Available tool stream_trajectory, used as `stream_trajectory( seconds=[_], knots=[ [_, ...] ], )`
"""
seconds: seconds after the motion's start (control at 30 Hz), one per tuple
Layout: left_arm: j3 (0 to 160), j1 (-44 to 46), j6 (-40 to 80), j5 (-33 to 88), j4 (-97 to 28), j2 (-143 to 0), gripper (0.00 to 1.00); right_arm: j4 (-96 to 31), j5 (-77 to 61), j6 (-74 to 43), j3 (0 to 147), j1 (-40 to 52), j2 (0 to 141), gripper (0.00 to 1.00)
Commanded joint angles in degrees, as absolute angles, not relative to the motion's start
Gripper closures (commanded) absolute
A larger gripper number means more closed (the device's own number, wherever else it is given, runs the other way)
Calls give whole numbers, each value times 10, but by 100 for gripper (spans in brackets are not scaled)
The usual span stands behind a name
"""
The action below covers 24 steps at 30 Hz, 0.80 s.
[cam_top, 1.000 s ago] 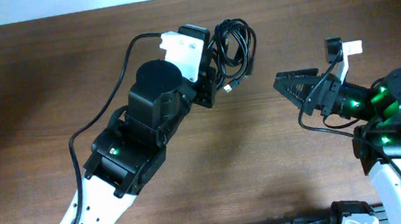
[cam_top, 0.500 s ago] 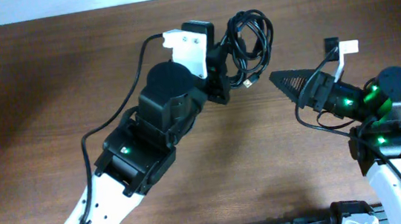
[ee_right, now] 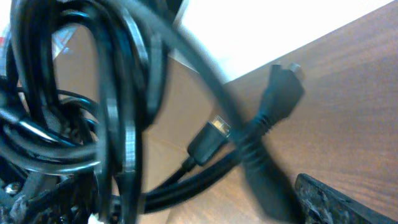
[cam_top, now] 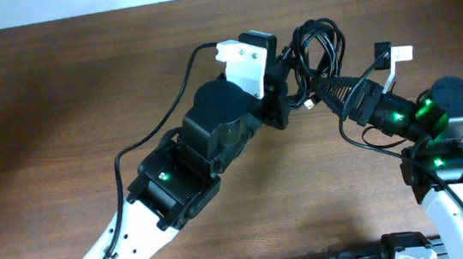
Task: Untangle cables
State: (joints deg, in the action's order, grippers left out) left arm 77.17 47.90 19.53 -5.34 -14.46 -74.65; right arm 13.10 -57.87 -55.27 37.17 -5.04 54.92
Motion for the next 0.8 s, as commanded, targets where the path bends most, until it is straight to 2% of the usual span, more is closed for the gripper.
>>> stream_trajectory(
  seconds=[0.0,0.2,0.5,0.77],
  knots=[
    [787,482,203,-16,-115,-744,100,121,-565,-536,371,-46,547,2],
    [787,484,197,48,-111,-744,100,119,-517,-531,371,-46,548,1],
    [787,482,135,94,-125,-729,100,5,-378,-469,371,-49,547,2],
    [787,467,93,90,-156,-679,100,-39,-385,-455,371,-124,547,2]
  ],
)
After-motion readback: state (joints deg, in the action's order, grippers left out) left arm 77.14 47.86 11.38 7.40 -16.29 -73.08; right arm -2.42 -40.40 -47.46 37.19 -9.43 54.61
